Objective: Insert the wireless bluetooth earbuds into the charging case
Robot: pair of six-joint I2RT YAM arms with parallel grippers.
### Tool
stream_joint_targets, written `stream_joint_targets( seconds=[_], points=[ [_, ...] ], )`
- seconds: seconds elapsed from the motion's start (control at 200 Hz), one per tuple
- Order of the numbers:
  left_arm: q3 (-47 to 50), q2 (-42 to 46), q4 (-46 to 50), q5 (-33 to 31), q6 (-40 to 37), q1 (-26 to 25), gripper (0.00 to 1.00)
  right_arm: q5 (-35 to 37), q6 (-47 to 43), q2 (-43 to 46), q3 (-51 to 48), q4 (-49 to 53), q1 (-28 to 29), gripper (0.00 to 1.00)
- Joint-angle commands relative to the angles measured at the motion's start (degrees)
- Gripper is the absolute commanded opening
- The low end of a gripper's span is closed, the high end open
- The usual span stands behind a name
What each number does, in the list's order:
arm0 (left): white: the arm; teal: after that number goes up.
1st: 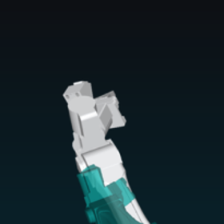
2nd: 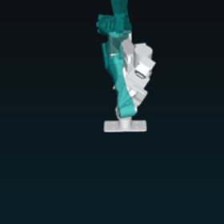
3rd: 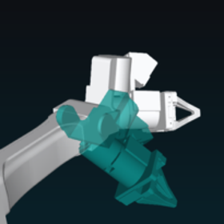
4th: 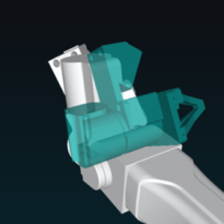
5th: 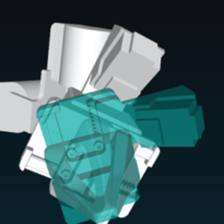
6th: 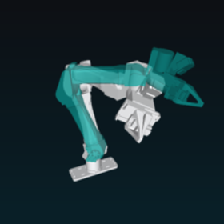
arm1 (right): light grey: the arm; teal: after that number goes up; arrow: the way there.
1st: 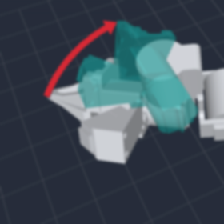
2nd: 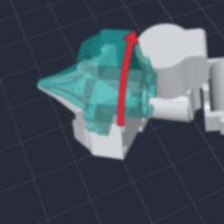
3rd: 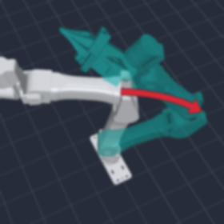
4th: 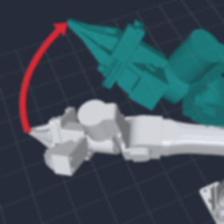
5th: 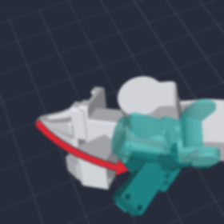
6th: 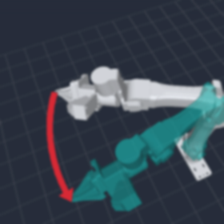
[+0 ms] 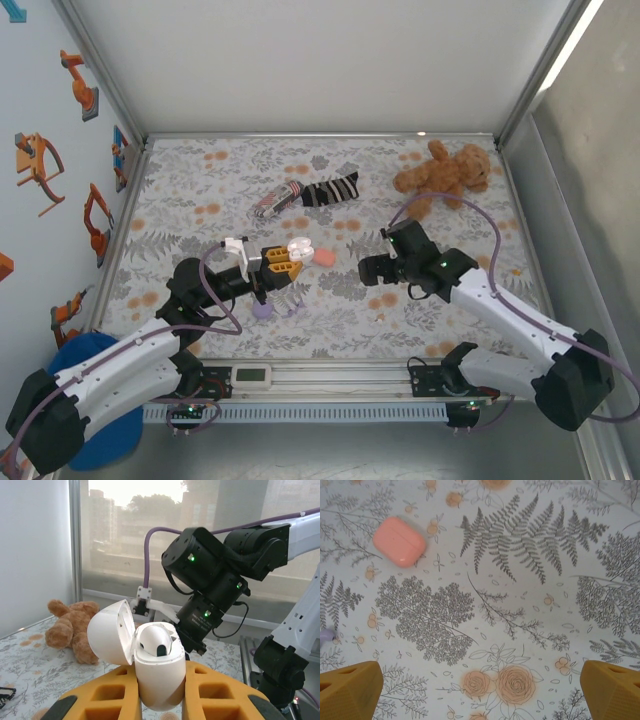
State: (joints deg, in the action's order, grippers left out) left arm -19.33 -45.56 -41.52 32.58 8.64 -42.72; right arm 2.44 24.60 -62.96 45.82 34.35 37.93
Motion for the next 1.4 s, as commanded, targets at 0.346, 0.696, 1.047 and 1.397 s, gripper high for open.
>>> stream_joint_targets(
  seconds=[0.346,0.696,1.047,1.397],
  points=[
    [0.33,-0.26,-2.4,0.12,-0.69,-0.26,0.0,-2.14,7.66,-6.51,-4.83,3.33,-0.25,0.92],
    [0.17,-1.04,-2.87,0.12,-0.9,-0.26,0.0,0.04,11.39,-10.19,-7.75,4.67,4.66,0.88],
    [-0.81,-3.24,-3.39,0.34,-1.0,-0.26,0.0,1.08,11.87,-14.71,-6.82,5.33,8.46,0.88],
    [-1.41,-3.96,-3.45,0.9,-0.99,-0.3,0.0,2.21,11.87,-17.68,-6.36,7.64,11.35,0.87]
  ],
)
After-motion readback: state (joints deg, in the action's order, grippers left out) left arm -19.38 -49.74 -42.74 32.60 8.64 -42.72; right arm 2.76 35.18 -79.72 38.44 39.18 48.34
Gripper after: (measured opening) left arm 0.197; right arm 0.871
